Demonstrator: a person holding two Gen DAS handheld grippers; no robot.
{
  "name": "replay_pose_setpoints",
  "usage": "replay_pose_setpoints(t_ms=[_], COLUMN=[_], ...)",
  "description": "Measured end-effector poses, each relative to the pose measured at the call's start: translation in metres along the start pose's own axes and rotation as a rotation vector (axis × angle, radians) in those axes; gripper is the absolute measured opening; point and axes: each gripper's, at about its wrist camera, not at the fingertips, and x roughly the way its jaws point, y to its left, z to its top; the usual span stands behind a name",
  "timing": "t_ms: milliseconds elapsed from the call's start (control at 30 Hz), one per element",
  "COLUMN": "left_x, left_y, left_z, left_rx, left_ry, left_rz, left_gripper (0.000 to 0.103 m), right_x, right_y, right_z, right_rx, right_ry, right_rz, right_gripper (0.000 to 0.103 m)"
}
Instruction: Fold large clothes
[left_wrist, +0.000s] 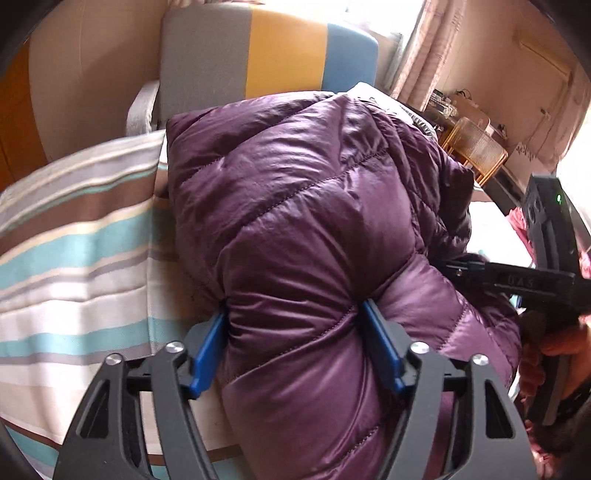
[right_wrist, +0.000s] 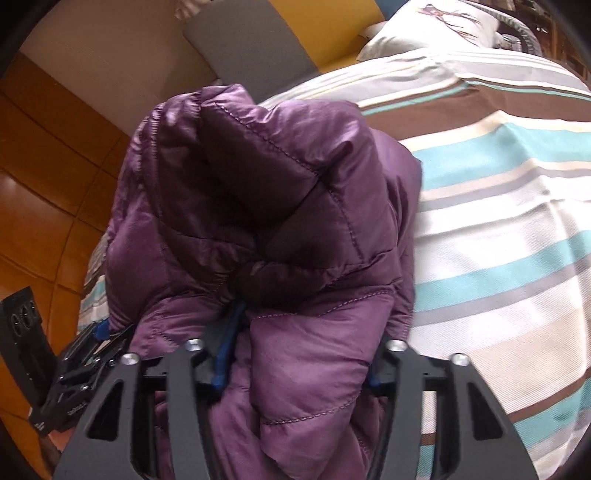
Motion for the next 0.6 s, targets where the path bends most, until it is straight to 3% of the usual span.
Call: replay_pose_setpoints(t_ms=[200,500,600], left_x=[-0.021,-0.052,-0.061], left_y=[-0.009,-0.017,-0.014], left_z=[0.001,0.004,0.009], left_rx=[0.049,0.099,0.096], left_ry=[-0.066,-0.157,-0.179], left_rz=[0.05,0.118,0.136], left_gripper=[0.042,0.026,0.02], right_x=[-0.022,-0.059,-0.054], right_y=[0.029,0.058,0.075], right_z=[-0.017,-0.025,-0.015], right_rx=[-0.131,-0.226,-0.244], right_ry=[-0.088,-0.206,-0.215], right_rz=[-0.031,-0.035,-0.026], right_gripper=[0.026,0.024,0.024])
